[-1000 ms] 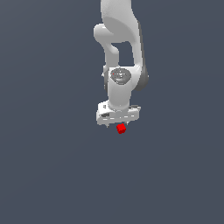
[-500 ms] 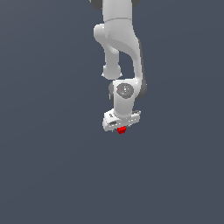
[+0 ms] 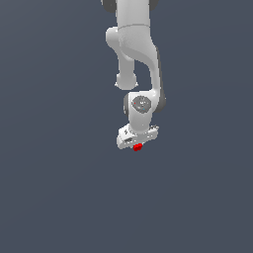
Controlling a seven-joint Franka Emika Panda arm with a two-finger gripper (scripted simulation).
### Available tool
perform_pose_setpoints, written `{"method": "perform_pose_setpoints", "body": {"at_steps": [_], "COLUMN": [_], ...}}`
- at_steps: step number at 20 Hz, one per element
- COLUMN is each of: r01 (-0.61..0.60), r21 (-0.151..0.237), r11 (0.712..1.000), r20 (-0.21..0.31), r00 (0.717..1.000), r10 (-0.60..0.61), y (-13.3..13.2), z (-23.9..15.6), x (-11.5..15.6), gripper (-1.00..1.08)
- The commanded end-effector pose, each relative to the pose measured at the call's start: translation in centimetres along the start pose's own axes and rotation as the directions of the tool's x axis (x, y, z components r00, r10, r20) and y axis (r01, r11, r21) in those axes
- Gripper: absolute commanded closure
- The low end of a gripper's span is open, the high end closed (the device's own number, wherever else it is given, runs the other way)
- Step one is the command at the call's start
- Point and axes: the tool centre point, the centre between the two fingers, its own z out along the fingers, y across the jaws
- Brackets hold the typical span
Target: Pick up the red cube and move it to a goal position.
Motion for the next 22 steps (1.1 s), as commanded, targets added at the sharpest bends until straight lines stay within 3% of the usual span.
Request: {"method": "perform_pose_setpoints", "body": {"at_steps": [1, 12, 22], "r01": [0.001, 0.0, 0.001], "r21": [0.0, 0.0, -0.001], "r11": [1.0, 1.0, 1.0], "r20": [0.0, 0.0, 0.0], "r00": [1.0, 1.0, 1.0], "r10": [-0.001, 0.0, -0.001], "y": [0.0, -0.1, -0.4], "z": [0.1, -1.3, -7.9], "x": [0.0, 0.0, -0.2], "gripper": [1.08, 1.08, 1.08]}}
